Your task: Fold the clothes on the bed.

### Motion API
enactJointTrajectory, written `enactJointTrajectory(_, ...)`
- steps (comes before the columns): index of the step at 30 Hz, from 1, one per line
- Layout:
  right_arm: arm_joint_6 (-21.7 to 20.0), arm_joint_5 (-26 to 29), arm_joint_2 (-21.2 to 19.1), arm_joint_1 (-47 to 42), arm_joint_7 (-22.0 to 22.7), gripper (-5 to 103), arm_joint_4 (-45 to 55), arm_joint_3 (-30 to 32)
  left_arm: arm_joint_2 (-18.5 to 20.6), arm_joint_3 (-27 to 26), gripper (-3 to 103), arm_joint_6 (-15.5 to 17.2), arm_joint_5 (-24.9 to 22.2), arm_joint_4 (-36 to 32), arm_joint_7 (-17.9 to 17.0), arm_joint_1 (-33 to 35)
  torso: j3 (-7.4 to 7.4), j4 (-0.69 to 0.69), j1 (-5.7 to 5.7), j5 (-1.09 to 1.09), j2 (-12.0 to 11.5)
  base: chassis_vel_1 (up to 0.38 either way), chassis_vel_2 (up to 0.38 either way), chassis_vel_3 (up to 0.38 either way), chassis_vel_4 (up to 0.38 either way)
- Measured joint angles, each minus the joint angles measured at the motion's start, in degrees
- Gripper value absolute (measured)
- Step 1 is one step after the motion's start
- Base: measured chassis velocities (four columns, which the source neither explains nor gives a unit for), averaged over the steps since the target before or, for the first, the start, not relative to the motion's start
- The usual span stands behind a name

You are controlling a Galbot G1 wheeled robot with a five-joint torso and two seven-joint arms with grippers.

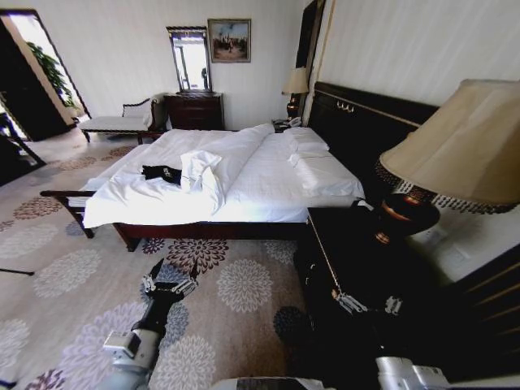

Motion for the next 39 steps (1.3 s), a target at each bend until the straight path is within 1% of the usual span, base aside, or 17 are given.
enactJointTrajectory(6, 1.43, -2.38, 1.44, -1.14, -1.22, 100, 2.23, -0.10, 0.22, 0.40, 100, 0.57, -1.18, -0.49, -0.10, 0.03, 0.00, -0.01, 0.00, -0.02, 0.00, 0.000, 0.000, 0.000, 0.000)
enactJointTrajectory(8, 1.86, -2.01, 1.63, -1.21, -2.93, 100, 2.39, -0.10, 0.26, 0.31, 100, 0.48, 0.05, 0.14, -0.04, -0.33, 0.00, -0.01, 0.00, 0.00, 0.00, 0.000, 0.000, 0.000, 0.000)
enactJointTrajectory(9, 1.86, -2.01, 1.63, -1.21, -2.93, 100, 2.39, -0.10, 0.26, 0.31, 100, 0.48, 0.05, 0.14, -0.04, -0.33, 0.00, -0.01, 0.00, 0.00, 0.00, 0.000, 0.000, 0.000, 0.000)
enactJointTrajectory(11, 1.92, -0.44, 1.61, -1.78, -4.01, 100, 2.39, -0.39, 0.11, -0.11, 100, -1.26, 3.60, 2.57, 0.16, -0.98, 0.00, -0.01, 0.00, -0.02, 0.00, 0.000, 0.000, 0.000, 0.000)
enactJointTrajectory(14, 2.34, -0.38, 1.58, -0.90, -4.04, 100, 0.79, -0.03, -0.10, 0.01, 100, -2.07, 4.12, 3.42, 0.14, -0.86, 0.00, -0.01, -0.01, -0.03, 0.00, 0.000, 0.000, 0.000, 0.000)
enactJointTrajectory(17, 3.32, -1.40, 1.92, 0.54, -3.59, 100, -1.58, 0.62, -0.30, 0.46, 100, -1.86, 2.11, 2.73, -0.12, -0.03, 0.00, 0.02, 0.00, 0.00, 0.00, 0.000, 0.000, 0.000, 0.000)
enactJointTrajectory(19, 3.10, -2.16, 2.59, 0.68, -2.19, 100, -2.27, 0.46, -0.29, -0.22, 100, -2.02, 3.88, 2.73, -1.15, -0.24, 0.00, -0.01, 0.00, 0.00, 0.00, 0.000, 0.000, 0.000, 0.000)
enactJointTrajectory(23, 2.14, -2.84, 3.01, 0.65, -1.08, 100, -2.28, 0.15, 0.10, -0.71, 100, -2.42, 4.73, 2.99, -1.55, -0.37, 0.00, -0.01, 0.00, -0.02, 0.01, 0.000, 0.000, 0.000, 0.000)
enactJointTrajectory(25, 1.38, -3.14, 3.23, 1.41, -0.50, 100, -2.62, 0.07, 0.41, -0.63, 100, -2.43, 3.29, 3.29, -1.79, -0.28, 0.00, -0.01, 0.00, -0.01, 0.00, 0.000, 0.000, 0.000, 0.000)
enactJointTrajectory(29, 0.98, -0.94, 2.63, 2.70, -0.87, 100, -2.66, -0.06, 0.75, -0.34, 100, -3.24, 2.28, 3.20, -1.81, -0.16, 0.00, -0.01, 0.00, -0.01, 0.00, 0.000, 0.000, 0.000, 0.000)
enactJointTrajectory(31, 0.64, 1.07, 1.79, 3.32, -1.25, 100, -2.23, 0.00, 1.15, -0.33, 100, -2.95, -0.76, 1.79, -1.73, -0.17, 0.00, -0.01, 0.00, -0.01, 0.00, 0.000, 0.000, 0.000, 0.000)
enactJointTrajectory(33, 0.46, 3.29, 0.50, 4.09, -1.66, 100, -1.89, 0.19, 1.83, -0.35, 100, -2.22, -5.55, 0.11, -1.17, -0.30, 0.00, -0.01, 0.00, 0.00, 0.00, 0.000, 0.000, 0.000, 0.000)
enactJointTrajectory(34, 0.46, 3.29, 0.50, 4.09, -1.66, 100, -1.89, 0.19, 1.83, -0.35, 100, -2.22, -5.55, 0.11, -1.17, -0.30, 0.00, -0.01, 0.00, 0.00, 0.00, 0.000, 0.000, 0.000, 0.000)
enactJointTrajectory(36, 0.39, 4.84, -0.62, 4.56, -1.73, 100, -1.78, 0.28, 2.40, -0.43, 100, -2.28, -7.91, -0.27, -0.63, -0.50, 0.00, -0.01, -0.01, 0.00, 0.00, 0.000, 0.000, 0.000, 0.000)
enactJointTrajectory(39, 0.78, 5.32, -1.57, 4.85, -2.00, 100, -1.93, 0.87, 2.61, -0.67, 100, -3.12, -7.60, -0.05, -0.21, -0.57, 0.00, 0.00, 0.00, -0.01, 0.00, 0.000, 0.000, 0.000, 0.000)
